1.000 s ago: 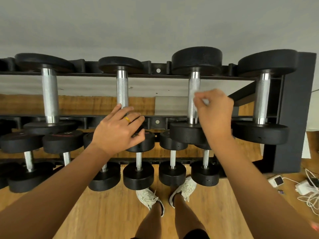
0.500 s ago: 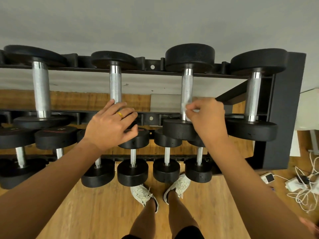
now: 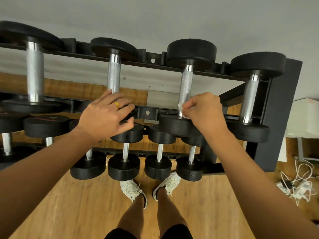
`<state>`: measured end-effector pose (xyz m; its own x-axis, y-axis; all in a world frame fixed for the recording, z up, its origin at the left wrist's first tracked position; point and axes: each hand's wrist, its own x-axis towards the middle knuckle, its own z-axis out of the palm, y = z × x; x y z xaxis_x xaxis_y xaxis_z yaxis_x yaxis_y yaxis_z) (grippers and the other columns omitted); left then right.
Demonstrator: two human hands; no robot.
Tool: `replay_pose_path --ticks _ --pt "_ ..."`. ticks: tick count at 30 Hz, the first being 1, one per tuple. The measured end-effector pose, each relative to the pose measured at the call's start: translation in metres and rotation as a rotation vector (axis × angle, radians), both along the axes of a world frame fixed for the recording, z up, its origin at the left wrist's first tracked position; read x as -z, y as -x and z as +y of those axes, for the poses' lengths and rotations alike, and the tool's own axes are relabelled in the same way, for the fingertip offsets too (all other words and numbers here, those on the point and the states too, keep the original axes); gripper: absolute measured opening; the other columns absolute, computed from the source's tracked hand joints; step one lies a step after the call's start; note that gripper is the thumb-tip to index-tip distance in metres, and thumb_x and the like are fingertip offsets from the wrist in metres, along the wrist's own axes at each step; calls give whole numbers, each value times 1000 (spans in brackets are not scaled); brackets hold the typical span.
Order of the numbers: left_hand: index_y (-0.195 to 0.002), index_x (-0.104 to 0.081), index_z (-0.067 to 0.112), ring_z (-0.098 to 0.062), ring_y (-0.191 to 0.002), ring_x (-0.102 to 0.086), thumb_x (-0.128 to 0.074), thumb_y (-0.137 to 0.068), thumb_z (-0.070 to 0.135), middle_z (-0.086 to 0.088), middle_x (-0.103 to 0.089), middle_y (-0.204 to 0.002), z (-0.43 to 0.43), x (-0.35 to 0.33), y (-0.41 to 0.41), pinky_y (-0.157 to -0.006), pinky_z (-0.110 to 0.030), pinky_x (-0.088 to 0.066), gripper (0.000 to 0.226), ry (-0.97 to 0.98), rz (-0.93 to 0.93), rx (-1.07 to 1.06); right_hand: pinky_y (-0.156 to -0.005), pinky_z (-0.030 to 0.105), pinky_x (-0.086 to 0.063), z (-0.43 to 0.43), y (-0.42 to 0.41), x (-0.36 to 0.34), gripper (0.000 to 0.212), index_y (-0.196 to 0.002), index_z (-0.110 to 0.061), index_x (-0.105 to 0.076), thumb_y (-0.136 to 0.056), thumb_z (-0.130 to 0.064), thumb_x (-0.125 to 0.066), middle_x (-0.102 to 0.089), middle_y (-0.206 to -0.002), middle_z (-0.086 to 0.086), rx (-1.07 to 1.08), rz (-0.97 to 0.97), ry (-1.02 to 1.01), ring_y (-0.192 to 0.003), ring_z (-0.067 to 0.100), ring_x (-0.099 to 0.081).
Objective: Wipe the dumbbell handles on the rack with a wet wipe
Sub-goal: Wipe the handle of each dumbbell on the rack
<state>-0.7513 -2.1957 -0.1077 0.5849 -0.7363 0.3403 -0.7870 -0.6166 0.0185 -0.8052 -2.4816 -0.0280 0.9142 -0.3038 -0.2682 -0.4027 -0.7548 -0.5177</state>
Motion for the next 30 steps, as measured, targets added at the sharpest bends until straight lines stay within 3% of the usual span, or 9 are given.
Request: replay_pose_path --ticks 3,6,9,11,14,19,24,30 --pt "-111 -78 8 -34 -115 -68 -56 -98 32 -12 -75 -115 -1 0 2 -105 -55 -50 35 13 2 -15 -87 9 -42 -3 -12 -3 14 -104 -14 -77 -91 -12 -71 -72 -111 -1 -39 -106 2 -103 9 -65" --pt "-110 -78 8 -34 -115 -68 -56 -97 33 -13 -75 -115 -2 0 2 -106 -55 -50 36 25 9 -24 -92 2 -39 -10 -23 -4 24 -112 -14 -75 -91 -5 -68 -71 -117 1 -150 -360 90 -108 12 -65" --pt "-110 -78 9 -34 -115 -67 -54 -98 34 -13 -74 -115 -2 0 2 -108 -54 -49 37 19 19 -32 -105 25 -47 -24 -39 4 37 -117 -8 -72 -84 9 -70 -71 -120 11 -433 -543 265 -114 23 -67" --pt "-109 -78 9 -33 -115 -67 -55 -98 34 -13 -74 -115 -2 0 2 -108 -54 -49 36 19 11 -38 -108 41 -46 -38 -51 13 51 -125 -5 -68 -78 15 -72 -66 -130 15 -666 -510 376 -126 28 -60" --pt "-108 -78 9 -33 -115 -67 -56 -97 34 -12 -75 -114 -3 0 2 -109 -52 -47 34 19 6 -34 -109 52 -45 -57 -60 19 69 -139 -6 -56 -75 18 -70 -54 -145 15 -901 -365 498 -137 31 -49" --pt "-107 -77 9 -33 -115 -66 -56 -97 34 -12 -74 -114 -2 2 2 -109 -53 -47 35 23 2 -36 -112 50 -42 -78 -58 13 53 -142 -3 -53 -89 6 -53 -51 -147 16 -1163 -359 458 -140 32 -45" --pt "-106 -77 8 -34 -115 -67 -58 -97 34 -12 -75 -112 -1 2 2 -107 -54 -49 34 25 -5 -26 -109 48 -46 -90 -53 9 59 -143 -5 -52 -88 8 -68 -49 -151 11 -1555 -289 408 -142 28 -43" --pt "-104 -78 7 -34 -112 -69 -59 -96 33 -13 -75 -111 -2 3 2 -107 -53 -49 32 44 -12 -35 -107 51 -47 -92 -77 2 61 -139 -4 -57 -82 12 -72 -53 -146 13 -1459 -340 426 -140 31 -46"
